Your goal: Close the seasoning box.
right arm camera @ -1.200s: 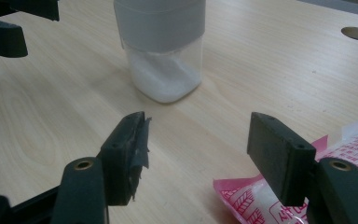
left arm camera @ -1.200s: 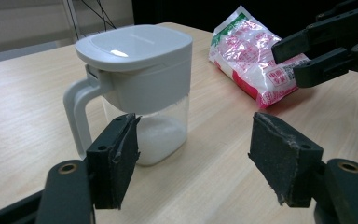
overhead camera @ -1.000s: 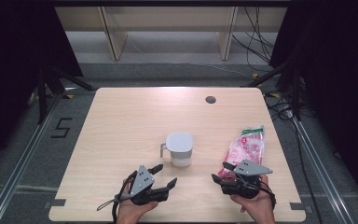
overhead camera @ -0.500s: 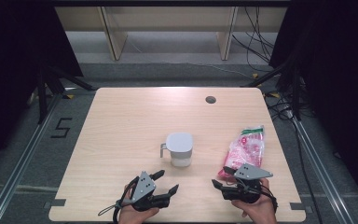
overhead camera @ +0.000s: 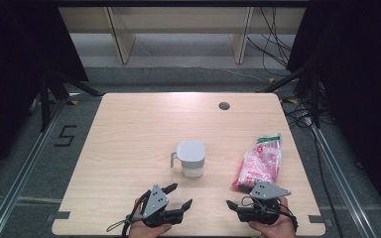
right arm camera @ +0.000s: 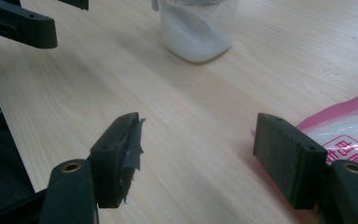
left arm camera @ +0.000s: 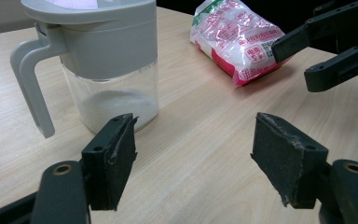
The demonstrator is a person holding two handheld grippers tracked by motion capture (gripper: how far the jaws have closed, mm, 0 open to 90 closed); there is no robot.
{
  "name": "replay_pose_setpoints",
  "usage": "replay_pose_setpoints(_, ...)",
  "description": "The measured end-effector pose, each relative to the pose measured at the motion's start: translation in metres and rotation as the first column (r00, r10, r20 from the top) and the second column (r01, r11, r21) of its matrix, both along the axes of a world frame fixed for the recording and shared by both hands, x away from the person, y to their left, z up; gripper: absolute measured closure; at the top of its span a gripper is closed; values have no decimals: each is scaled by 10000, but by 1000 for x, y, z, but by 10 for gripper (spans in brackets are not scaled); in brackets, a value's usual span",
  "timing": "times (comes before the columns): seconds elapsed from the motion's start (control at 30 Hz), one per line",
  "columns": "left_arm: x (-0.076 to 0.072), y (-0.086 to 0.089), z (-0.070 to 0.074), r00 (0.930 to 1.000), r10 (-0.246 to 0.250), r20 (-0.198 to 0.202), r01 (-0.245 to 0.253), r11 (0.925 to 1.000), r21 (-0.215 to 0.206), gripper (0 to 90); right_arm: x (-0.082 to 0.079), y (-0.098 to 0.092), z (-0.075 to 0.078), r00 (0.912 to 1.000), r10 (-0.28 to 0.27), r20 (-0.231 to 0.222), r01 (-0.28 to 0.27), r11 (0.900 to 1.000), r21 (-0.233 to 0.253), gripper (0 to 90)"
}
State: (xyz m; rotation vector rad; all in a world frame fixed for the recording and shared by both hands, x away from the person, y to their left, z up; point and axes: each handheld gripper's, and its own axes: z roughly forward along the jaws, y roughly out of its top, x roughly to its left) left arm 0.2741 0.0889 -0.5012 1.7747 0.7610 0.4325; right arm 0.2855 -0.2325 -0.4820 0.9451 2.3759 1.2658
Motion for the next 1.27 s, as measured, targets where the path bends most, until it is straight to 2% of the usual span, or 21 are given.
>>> replay_pose_setpoints(0.03, 0, 0, 0, 10000, 0, -15, 0, 10000, -50, 295, 0, 0, -1, 9999, 117, 39, -117, 9999, -43, 326)
replay_pose_setpoints(0.07, 0, 2, 1, 9997, -164, 181, 159, 9994, 303, 295, -1, 0, -1, 9999, -40, -111, 40, 10000, -19, 326)
replay_pose_setpoints(0.13, 0, 1, 0, 9996, -181, 204, 177, 9996, 217, 295, -1, 0, -2, 9999, 73, 98, -72, 9999, -97, 326)
replay_pose_setpoints(0.2, -1, 0, 0, 9999, -130, 92, 128, 9998, 148, 295, -3, 0, -2, 9999, 68, -114, -69, 9999, -74, 324)
replay_pose_setpoints(0.23, 0, 1, 0, 9996, -240, 141, 236, 9993, 278, 295, -3, 0, -3, 9998, 169, -91, -170, 9998, -99, 323)
replay_pose_setpoints(0.37, 0, 1, 0, 9996, -218, 194, 214, 9995, 248, 295, -4, -1, -4, 9999, 125, -38, -126, 9997, -230, 322)
replay_pose_setpoints(0.4, -1, 0, 0, 9999, -90, 56, 90, 9999, 74, 295, -5, -1, -4, 9997, 210, -127, -212, 9996, -184, 322)
replay_pose_setpoints(0.43, -2, 1, 0, 10000, -20, -36, 20, 9999, 131, 294, -6, -1, -5, 9997, 119, -210, -122, 9998, -142, 322)
replay_pose_setpoints(0.5, -2, 2, 0, 10000, 11, -44, -10, 9999, 125, 294, -7, -2, -6, 9997, 143, -175, -146, 9997, -213, 322)
replay_pose_setpoints(0.53, 0, 4, 0, 9999, -112, 128, 108, 9996, 276, 294, -9, -1, -7, 9991, 44, -412, -47, 10000, -75, 321)
replay_pose_setpoints(0.57, -2, 3, 0, 9999, 75, -84, -74, 9999, 79, 294, -6, -3, -8, 9995, 218, -247, -223, 9996, -194, 321)
replay_pose_setpoints(0.6, -2, 3, 0, 9999, 110, -105, -109, 9999, 69, 294, -9, -2, -8, 9988, -21, -484, 13, 9999, -158, 321)
replay_pose_setpoints(0.63, -2, 3, 0, 9999, 61, -82, -60, 9999, 104, 294, -7, -4, -8, 9997, 207, -97, -210, 9993, -323, 320)
replay_pose_setpoints(0.73, -2, 3, 0, 9999, 50, -97, -49, 9999, 131, 294, -9, -4, -8, 9996, 120, -243, -125, 9996, -235, 320)
replay_pose_setpoints(0.8, -2, 3, -1, 9999, 71, -118, -69, 9998, 181, 293, -8, -5, -9, 9998, 153, -130, -157, 9993, -330, 320)
replay_pose_setpoints(0.87, -1, 3, -2, 10000, 9, -81, -9, 10000, 81, 293, -9, -4, -9, 9996, 163, -215, -170, 9993, -327, 319)
replay_pose_setpoints(0.93, -2, 3, -2, 9998, 146, -168, -146, 9999, 15, 293, -9, -5, -9, 9995, 234, -206, -243, 9988, -427, 319)
replay_pose_setpoints(1.0, -1, 4, -2, 9998, 42, -181, -40, 9999, 101, 293, -9, -5, -10, 9997, 235, -100, -240, 9988, -435, 318)
replay_pose_setpoints(1.03, -1, 4, -2, 9997, 159, -185, -156, 9998, 160, 292, -10, -5, -10, 9996, 257, -127, -262, 9989, -390, 318)
replay_pose_setpoints(1.17, -2, 4, -1, 9997, 182, -136, -183, 9998, -32, 292, -10, -5, -10, 9996, 236, -129, -242, 9987, -441, 315)
replay_pose_setpoints(1.27, -2, 6, -1, 9997, 182, -176, -180, 9998, 81, 290, -9, -5, -10, 9996, 249, -115, -253, 9987, -450, 315)
